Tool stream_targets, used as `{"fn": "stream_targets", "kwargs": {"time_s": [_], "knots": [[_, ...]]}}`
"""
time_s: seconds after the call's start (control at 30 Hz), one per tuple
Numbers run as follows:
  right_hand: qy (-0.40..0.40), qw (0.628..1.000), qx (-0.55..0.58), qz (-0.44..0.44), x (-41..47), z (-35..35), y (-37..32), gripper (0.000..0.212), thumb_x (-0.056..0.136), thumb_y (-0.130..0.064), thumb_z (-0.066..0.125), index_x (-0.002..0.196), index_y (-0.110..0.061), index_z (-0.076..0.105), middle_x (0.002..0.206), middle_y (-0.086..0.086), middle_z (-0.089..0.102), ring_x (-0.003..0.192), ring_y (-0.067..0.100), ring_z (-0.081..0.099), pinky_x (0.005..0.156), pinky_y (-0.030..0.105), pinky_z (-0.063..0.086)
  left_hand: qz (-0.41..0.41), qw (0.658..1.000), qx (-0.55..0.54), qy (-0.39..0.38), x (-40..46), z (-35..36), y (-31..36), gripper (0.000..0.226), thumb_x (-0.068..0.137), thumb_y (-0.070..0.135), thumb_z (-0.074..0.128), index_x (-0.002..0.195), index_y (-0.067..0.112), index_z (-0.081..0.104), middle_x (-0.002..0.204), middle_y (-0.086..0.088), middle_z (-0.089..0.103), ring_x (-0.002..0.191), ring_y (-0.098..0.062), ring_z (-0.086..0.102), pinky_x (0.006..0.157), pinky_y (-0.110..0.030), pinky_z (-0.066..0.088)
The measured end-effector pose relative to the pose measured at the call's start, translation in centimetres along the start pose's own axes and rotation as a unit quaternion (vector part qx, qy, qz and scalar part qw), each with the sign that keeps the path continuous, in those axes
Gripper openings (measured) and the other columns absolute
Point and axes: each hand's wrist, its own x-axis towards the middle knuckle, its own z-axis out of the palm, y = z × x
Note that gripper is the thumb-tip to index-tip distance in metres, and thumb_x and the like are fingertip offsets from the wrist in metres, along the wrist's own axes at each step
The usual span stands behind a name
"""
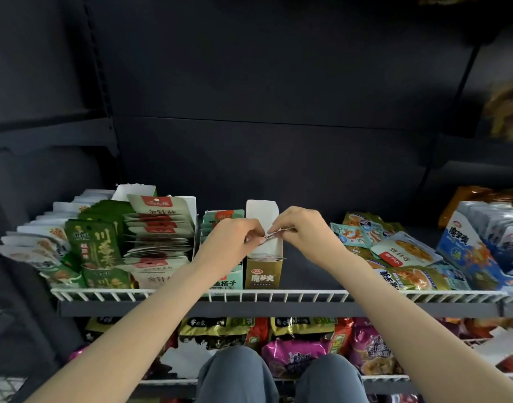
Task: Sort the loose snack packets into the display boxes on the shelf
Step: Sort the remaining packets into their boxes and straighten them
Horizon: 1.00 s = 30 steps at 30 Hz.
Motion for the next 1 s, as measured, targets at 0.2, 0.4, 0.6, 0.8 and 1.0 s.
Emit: {"fn": "stream_targets", "kwargs": {"time_s": [0.2,0.4,0.6,0.8,1.0], "knots": [[-0.033,0.999,-0.013,0.030,-0.2,1.5,0.0,0.021,0.087,-0.005,0.054,0.098,-0.014,0.069,0.098,0.002,0.070,0.091,0.017,0.063,0.085,0.033,0.053,-0.002,0.993,0.113,-0.016,-0.5,0.2,0.0,0.020,0.092,0.031,0.057,0.107,0.024,0.067,0.098,0.006,0.069,0.097,-0.011,0.055,0.084,-0.029,0.045],[-0.107,0.993,0.025,0.048,-0.4,2.8,1.2,0.025,0.084,-0.005,0.055,0.104,-0.013,0.067,0.106,0.002,0.067,0.098,0.014,0.061,0.085,0.023,0.049,-0.005,0.991,0.123,-0.058,-0.7,0.3,0.0,0.019,0.092,0.031,0.055,0.103,0.024,0.069,0.099,0.009,0.070,0.095,-0.010,0.058,0.087,-0.030,0.045],[-0.015,0.990,0.100,0.095,-2.1,0.2,4.2,0.027,0.086,-0.002,0.050,0.101,-0.016,0.068,0.101,-0.005,0.068,0.094,0.005,0.061,0.083,0.014,0.044,-0.021,0.999,0.033,-0.024,0.4,1.8,2.4,0.017,0.090,0.028,0.057,0.100,0.024,0.069,0.090,0.010,0.067,0.083,-0.004,0.059,0.078,-0.022,0.048],[0.095,0.968,0.031,0.231,-4.2,-1.7,11.4,0.027,0.090,-0.009,0.050,0.113,-0.013,0.063,0.107,0.002,0.067,0.095,0.016,0.062,0.077,0.022,0.043,-0.005,0.999,-0.009,-0.034,5.2,7.4,8.2,0.022,0.094,0.022,0.048,0.110,0.018,0.063,0.105,0.002,0.064,0.100,-0.017,0.055,0.085,-0.038,0.049],[0.028,0.917,-0.078,0.391,-5.0,-2.1,19.5,0.069,0.090,-0.033,0.058,0.145,-0.014,0.021,0.144,0.022,0.031,0.134,0.038,0.029,0.108,0.046,0.031,-0.051,0.984,0.022,-0.168,10.8,16.2,8.9,0.046,0.095,0.025,0.047,0.137,0.008,0.037,0.140,-0.011,0.040,0.128,-0.027,0.040,0.104,-0.040,0.037]]}}
